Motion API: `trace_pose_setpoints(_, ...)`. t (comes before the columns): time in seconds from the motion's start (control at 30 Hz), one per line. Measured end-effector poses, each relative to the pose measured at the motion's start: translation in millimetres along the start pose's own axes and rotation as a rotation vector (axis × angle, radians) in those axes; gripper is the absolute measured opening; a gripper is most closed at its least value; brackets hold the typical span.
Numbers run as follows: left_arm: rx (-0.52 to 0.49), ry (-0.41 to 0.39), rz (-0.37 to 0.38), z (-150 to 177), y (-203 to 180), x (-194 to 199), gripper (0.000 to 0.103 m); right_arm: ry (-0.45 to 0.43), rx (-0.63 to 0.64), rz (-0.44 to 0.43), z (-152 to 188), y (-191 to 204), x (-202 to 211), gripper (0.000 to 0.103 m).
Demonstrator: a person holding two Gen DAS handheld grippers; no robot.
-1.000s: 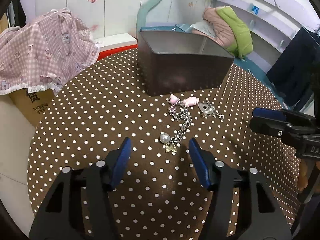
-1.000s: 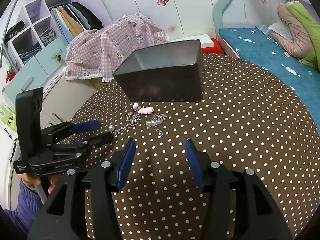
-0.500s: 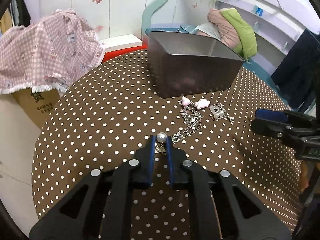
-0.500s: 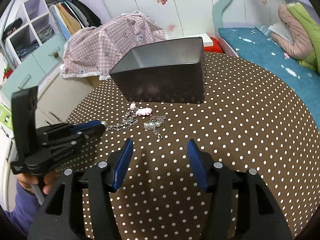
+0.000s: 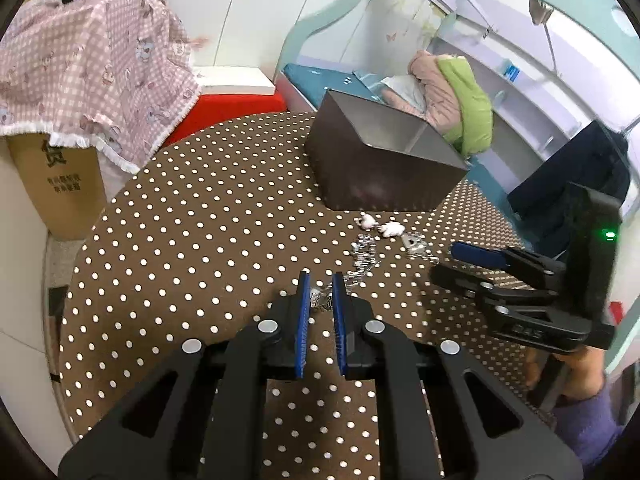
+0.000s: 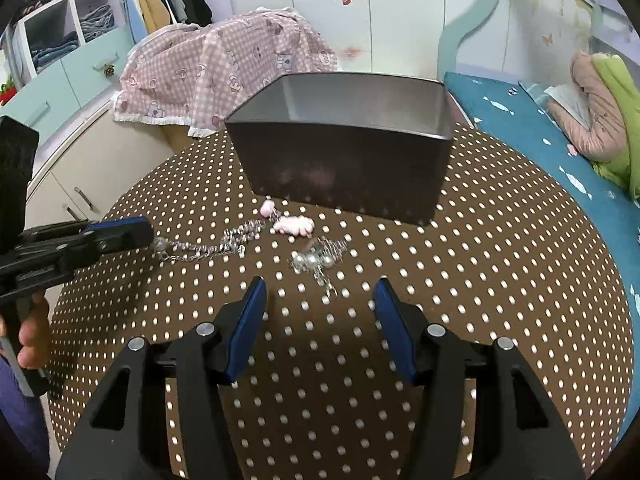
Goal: Organize jewelry
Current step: 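Grasp a pearl chain with the left gripper while the right gripper grasps a chain, then carry the chains with both grippers into the grey box and release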
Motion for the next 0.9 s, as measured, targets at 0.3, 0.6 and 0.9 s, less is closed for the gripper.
trace_pose_setpoints(0.3,0.031,-0.007,0.046,-8,-1,7,0.011,0.010,0.063,0.067,-9,6,-20,0.034)
trace_pose_setpoints(0.6,0.057,-0.007,0.072,-11,1,11,0.011,-0.007,0.074,0.045,-7,6,-5,0.020)
trace_pose_setpoints(0.9,0.017,-0.042,0.092,-27,-23,26,0.011,-0.096,-0.029,-0.052,-21,-8,48,0.000)
Point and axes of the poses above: each gripper's, at about its wrist camera, not at the fingertips, and x roughly against the way its jaws point, y to its left, z to its underside, the point moved 8 cm from there along -x, roughly the way its jaws point, and after that the axes turned 1 degree about -y, right-handed, at the moved point
